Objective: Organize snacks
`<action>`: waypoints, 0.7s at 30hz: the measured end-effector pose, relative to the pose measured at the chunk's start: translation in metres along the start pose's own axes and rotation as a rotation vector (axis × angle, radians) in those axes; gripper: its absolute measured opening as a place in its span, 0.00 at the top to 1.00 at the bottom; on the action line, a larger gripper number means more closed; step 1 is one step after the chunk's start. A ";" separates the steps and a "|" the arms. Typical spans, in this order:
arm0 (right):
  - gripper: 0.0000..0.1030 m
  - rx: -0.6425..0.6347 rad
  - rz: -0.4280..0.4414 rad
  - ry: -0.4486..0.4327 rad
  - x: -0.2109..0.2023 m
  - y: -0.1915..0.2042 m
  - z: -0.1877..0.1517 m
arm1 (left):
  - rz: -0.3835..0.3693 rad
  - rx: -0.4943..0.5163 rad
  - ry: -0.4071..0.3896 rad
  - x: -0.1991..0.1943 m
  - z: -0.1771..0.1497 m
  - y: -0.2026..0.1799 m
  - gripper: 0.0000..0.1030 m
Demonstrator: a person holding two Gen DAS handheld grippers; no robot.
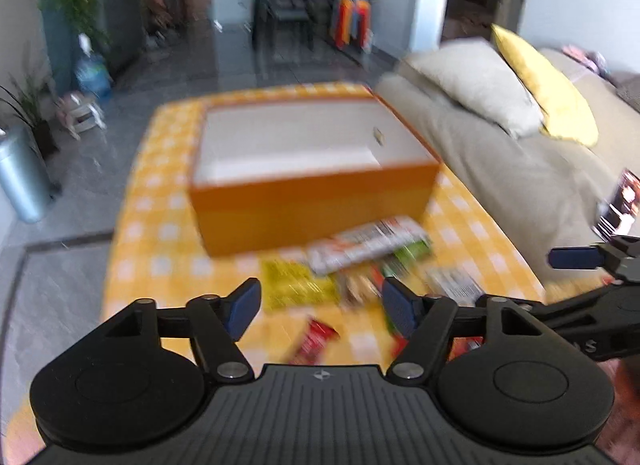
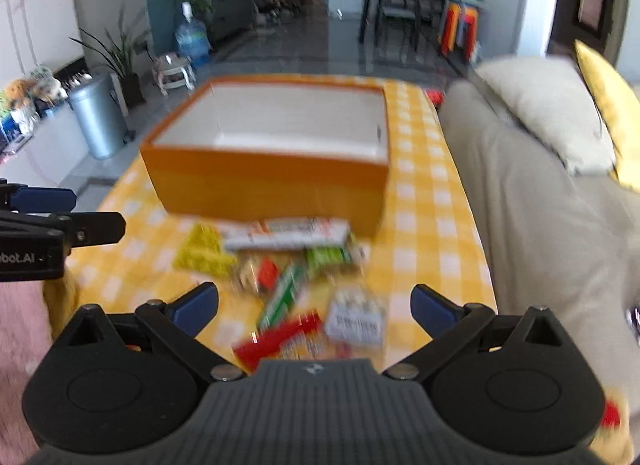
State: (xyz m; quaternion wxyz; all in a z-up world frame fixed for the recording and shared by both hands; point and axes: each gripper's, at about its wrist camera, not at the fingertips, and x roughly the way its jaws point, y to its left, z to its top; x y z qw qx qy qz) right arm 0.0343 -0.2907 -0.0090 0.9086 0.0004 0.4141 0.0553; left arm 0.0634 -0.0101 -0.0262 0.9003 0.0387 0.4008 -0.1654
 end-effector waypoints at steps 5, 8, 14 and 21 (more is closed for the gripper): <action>0.08 0.092 -0.007 0.088 0.002 -0.016 -0.027 | -0.070 -0.031 0.111 0.011 -0.010 -0.010 0.25; 0.08 0.124 -0.016 0.123 0.003 -0.023 -0.038 | -0.095 -0.016 0.144 0.016 -0.016 -0.017 0.26; 0.18 0.182 0.002 0.202 0.009 -0.033 -0.052 | -0.141 -0.022 0.221 0.032 -0.029 -0.032 0.30; 0.25 0.173 0.046 0.263 0.026 -0.030 -0.051 | -0.138 0.029 0.241 0.046 -0.025 -0.039 0.37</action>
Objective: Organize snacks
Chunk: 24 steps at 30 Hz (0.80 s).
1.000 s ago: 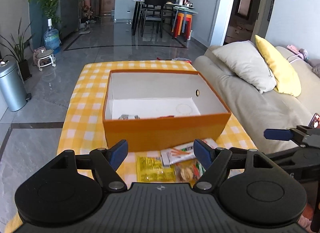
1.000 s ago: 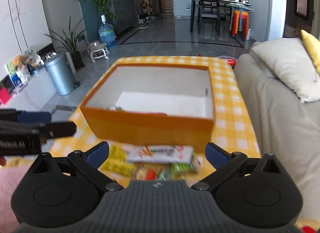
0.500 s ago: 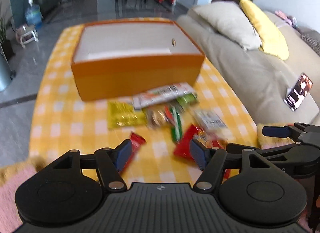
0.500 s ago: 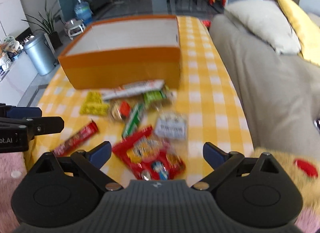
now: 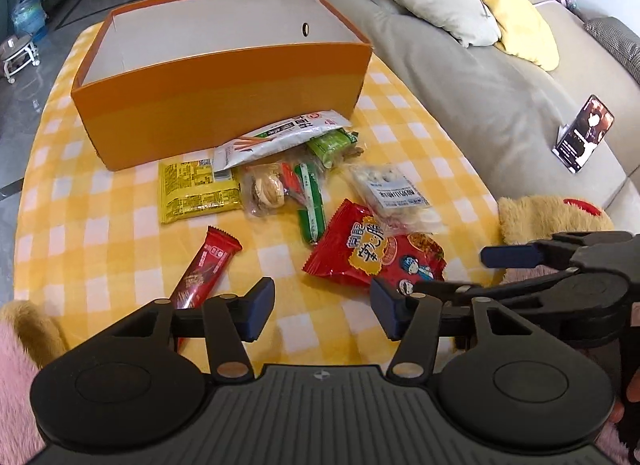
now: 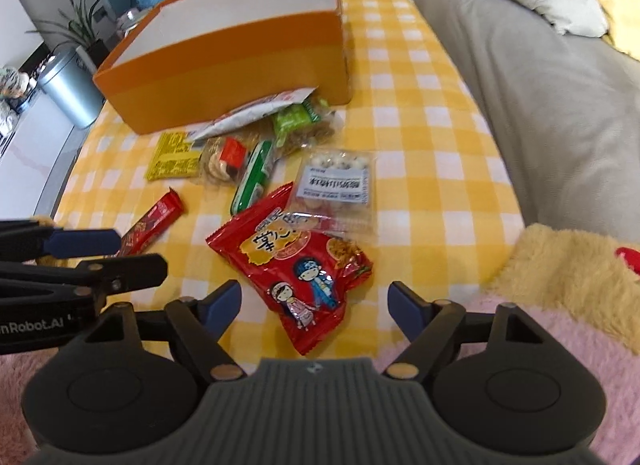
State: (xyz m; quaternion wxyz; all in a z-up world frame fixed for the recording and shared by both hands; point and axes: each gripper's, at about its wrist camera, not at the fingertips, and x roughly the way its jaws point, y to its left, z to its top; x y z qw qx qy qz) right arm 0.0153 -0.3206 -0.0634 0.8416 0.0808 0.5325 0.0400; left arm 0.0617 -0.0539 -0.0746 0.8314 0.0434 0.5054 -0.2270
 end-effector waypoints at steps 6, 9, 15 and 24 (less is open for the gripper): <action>0.14 -0.055 0.026 0.065 0.022 0.007 0.012 | 0.093 -0.021 0.051 0.008 0.012 0.027 0.29; 0.13 -0.088 0.017 0.057 0.030 0.009 0.018 | 0.129 -0.017 0.072 0.015 0.017 0.037 0.27; 0.09 -0.170 0.032 0.096 0.051 0.016 0.024 | 0.160 0.073 0.154 0.039 0.021 0.050 0.27; 0.06 -0.105 0.050 0.114 0.075 0.008 0.032 | 0.179 0.069 0.211 0.065 0.013 0.063 0.27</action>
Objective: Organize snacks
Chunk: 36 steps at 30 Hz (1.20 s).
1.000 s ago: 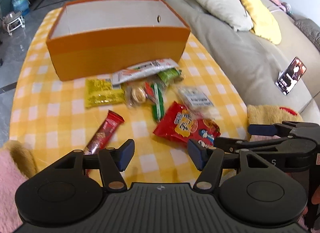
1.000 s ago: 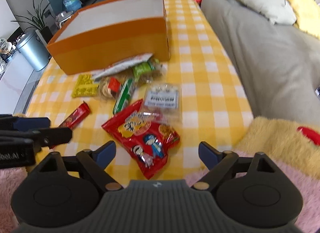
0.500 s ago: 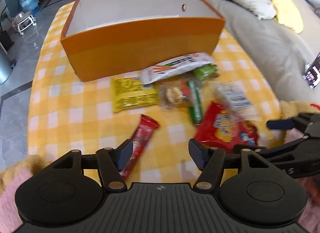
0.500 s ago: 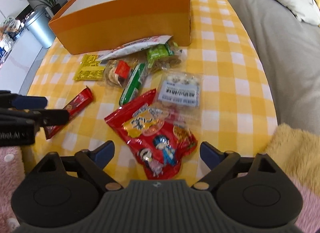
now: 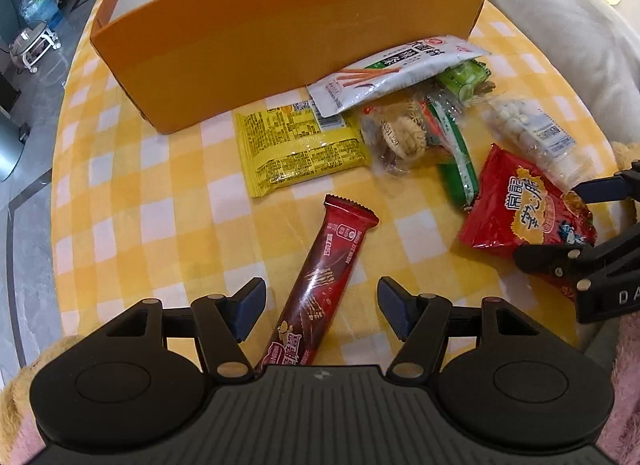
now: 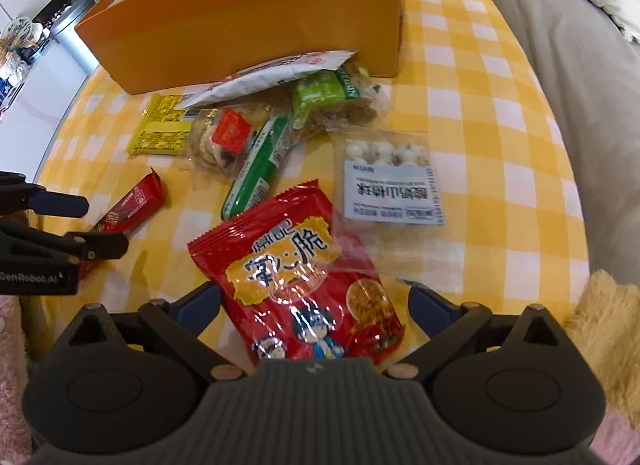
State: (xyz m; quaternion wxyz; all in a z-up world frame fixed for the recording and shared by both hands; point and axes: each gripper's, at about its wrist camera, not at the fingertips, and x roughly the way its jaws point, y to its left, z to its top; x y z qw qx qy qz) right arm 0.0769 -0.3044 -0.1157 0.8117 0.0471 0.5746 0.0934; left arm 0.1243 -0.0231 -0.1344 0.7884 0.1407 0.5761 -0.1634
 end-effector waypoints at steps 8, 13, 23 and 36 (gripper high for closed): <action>0.17 -0.018 0.066 0.065 0.000 0.011 -0.002 | -0.045 -0.027 0.032 0.008 -0.007 0.003 0.37; 0.23 0.033 0.111 0.072 -0.001 0.012 -0.004 | -0.113 -0.067 0.009 0.005 -0.008 0.005 0.44; 0.24 0.030 0.044 0.029 0.009 0.029 0.001 | -0.036 -0.053 -0.034 0.009 -0.005 -0.001 0.43; 0.34 0.009 0.028 0.002 0.010 0.031 -0.001 | -0.029 0.000 -0.052 0.008 -0.005 -0.012 0.75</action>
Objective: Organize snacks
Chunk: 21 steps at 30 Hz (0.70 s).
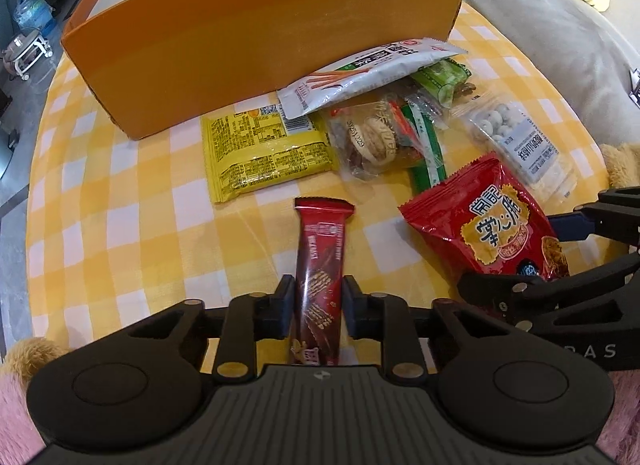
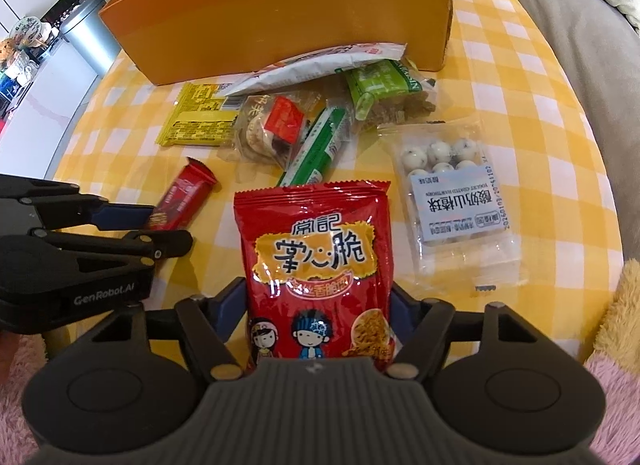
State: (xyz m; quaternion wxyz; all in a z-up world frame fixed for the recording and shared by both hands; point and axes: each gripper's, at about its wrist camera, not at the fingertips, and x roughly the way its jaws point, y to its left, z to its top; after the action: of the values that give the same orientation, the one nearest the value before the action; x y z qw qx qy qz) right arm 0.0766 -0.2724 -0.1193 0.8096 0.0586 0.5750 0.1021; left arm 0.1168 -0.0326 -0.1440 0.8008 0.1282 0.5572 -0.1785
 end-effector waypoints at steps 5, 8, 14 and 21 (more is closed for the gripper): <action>0.35 0.015 0.022 0.011 -0.003 -0.003 -0.003 | 0.013 -0.011 -0.027 -0.009 -0.001 -0.003 0.75; 0.35 0.019 0.044 0.013 -0.010 -0.003 -0.005 | 0.002 -0.030 -0.052 -0.022 -0.001 -0.004 0.75; 0.35 0.010 0.099 -0.013 -0.030 0.004 -0.009 | -0.005 -0.053 -0.111 -0.045 0.000 -0.006 0.76; 0.35 -0.012 0.112 -0.108 -0.066 0.011 -0.008 | -0.012 -0.086 -0.198 -0.076 0.007 -0.005 0.76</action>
State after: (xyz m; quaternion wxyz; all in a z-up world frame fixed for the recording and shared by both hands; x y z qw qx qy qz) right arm 0.0471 -0.2769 -0.0594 0.8328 0.0913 0.5257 0.1475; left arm 0.0964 -0.0287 -0.0709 0.8556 0.0723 0.4834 -0.1708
